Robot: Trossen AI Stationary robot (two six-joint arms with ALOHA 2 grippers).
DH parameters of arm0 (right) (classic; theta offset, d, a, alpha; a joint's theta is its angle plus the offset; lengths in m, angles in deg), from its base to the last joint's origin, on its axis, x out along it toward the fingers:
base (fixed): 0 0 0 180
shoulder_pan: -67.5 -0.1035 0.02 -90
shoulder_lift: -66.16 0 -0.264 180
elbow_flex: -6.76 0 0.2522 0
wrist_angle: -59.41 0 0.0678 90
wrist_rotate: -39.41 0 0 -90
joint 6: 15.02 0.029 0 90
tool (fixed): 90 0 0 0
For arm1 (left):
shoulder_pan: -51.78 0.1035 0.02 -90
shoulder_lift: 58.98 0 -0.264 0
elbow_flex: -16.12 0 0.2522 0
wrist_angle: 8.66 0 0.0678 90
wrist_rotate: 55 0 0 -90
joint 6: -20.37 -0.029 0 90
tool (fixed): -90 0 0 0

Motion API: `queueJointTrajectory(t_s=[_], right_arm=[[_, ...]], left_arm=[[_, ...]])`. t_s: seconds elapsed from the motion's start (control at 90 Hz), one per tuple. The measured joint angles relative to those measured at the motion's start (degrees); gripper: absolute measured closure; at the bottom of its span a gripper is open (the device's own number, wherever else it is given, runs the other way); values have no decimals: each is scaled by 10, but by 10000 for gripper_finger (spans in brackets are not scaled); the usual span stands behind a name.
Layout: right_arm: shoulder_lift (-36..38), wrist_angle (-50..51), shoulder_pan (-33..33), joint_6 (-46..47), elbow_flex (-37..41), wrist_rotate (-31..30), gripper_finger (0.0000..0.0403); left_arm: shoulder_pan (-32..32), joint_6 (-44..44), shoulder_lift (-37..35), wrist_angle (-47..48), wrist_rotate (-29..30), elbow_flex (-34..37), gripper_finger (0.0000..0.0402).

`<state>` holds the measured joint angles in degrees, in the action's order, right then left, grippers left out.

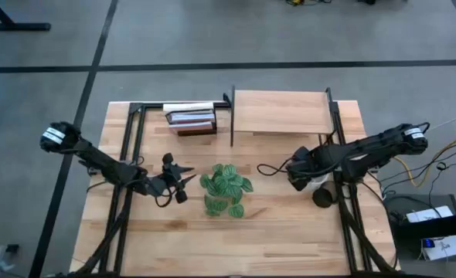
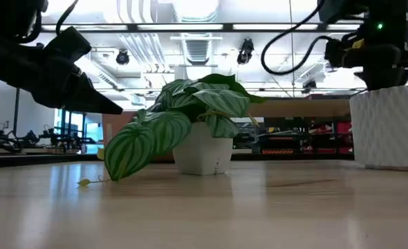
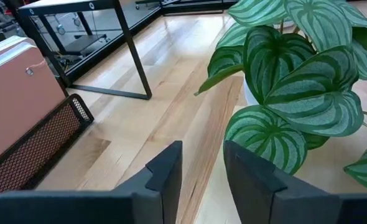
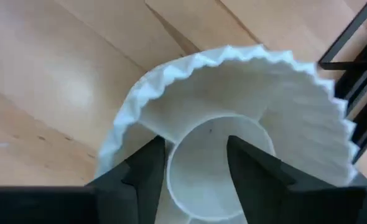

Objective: Stock shelves
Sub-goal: Remove the white pen organizer from the shelf, then remove the pink notebook from the black mesh bookshelf

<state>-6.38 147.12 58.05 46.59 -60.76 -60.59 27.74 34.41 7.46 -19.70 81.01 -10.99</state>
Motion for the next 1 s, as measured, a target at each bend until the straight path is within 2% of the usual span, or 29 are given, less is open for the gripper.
queueJointTrajectory(t_s=[0.333, 0.567, 0.656, 0.778, 0.889, 1.0], right_arm=[[0, 12, 0, 6, -60, -5, 310], [0, 12, 0, 7, -136, -13, 346], [0, 7, 0, 1, -166, -58, 359], [0, -18, 0, -38, -190, -165, 373], [0, -71, 0, -74, -197, -262, 379], [0, -136, 0, -117, -196, -314, 377]], left_arm=[[0, 0, 0, 0, 0, 0, 280], [0, 0, 0, 0, 0, 0, 288], [0, 0, 0, 0, 0, 0, 294], [0, 0, 0, 0, 0, 0, 300], [0, 0, 0, 0, 0, 0, 300], [1, 0, 0, 0, 1, 0, 295]])
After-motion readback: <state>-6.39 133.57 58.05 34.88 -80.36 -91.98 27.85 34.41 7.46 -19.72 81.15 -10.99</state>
